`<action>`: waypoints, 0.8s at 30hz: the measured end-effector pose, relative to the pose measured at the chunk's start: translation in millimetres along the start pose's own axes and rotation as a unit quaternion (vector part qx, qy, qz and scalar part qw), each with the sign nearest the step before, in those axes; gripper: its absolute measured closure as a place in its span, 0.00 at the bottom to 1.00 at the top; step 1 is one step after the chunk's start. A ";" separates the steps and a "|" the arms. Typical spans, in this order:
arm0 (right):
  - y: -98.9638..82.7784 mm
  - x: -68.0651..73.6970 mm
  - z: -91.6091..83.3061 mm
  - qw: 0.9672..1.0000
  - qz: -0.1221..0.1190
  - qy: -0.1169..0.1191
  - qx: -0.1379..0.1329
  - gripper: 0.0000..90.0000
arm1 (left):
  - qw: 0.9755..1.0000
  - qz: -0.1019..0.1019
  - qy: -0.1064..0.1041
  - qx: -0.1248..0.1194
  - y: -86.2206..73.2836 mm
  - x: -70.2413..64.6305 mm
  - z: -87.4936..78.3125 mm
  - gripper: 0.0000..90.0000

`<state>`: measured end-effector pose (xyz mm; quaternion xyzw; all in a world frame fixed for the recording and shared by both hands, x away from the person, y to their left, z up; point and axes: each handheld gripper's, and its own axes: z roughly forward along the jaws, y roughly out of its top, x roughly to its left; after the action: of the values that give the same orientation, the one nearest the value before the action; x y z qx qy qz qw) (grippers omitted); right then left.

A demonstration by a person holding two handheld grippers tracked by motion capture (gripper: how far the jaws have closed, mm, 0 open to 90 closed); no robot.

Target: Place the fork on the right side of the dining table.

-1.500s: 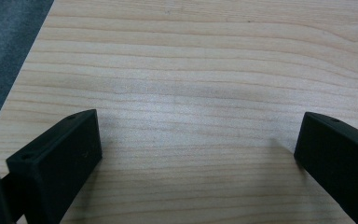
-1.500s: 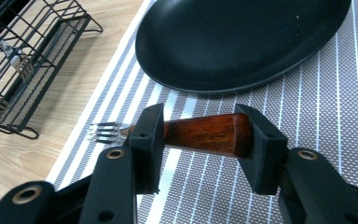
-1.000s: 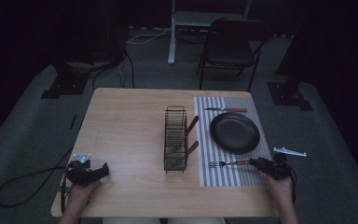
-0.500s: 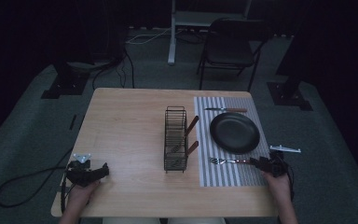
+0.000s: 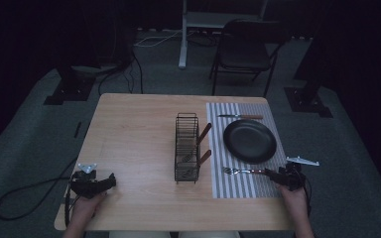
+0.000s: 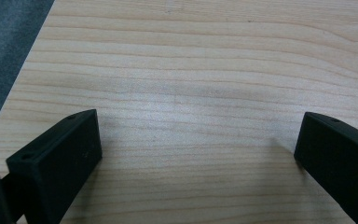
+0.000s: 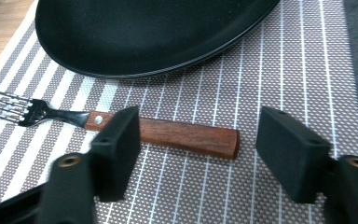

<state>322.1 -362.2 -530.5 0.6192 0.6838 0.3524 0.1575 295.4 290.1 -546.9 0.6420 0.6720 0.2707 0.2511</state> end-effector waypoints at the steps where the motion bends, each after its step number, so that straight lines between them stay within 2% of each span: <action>1: 0.0 0.0 0.0 1.000 0.000 0.000 0.000 0.29 | 1.000 0.000 0.000 0.000 0.0 0.0 0.0 0.01; 6: -7.6 7.0 -1.0 1.000 0.001 -0.001 -0.003 0.15 | 1.000 0.000 0.000 0.000 0.0 0.0 0.0 0.01; 14: -20.7 17.6 -0.1 1.000 0.007 -0.019 -0.011 0.14 | 1.000 -0.001 0.000 -0.001 0.0 -0.1 0.1 0.01; 20: -31.7 28.7 -4.4 0.998 0.004 -0.046 -0.032 0.14 | 1.000 -0.001 0.000 0.000 0.0 -0.1 0.0 0.01; 24: -37.1 34.9 -4.1 0.999 0.000 -0.042 -0.031 0.14 | 1.000 -0.001 0.000 0.000 0.0 -0.1 0.0 0.01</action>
<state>285.8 -329.4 -545.0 0.6286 0.6653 0.3469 0.2049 295.4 290.0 -546.8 0.6417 0.6723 0.2704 0.2512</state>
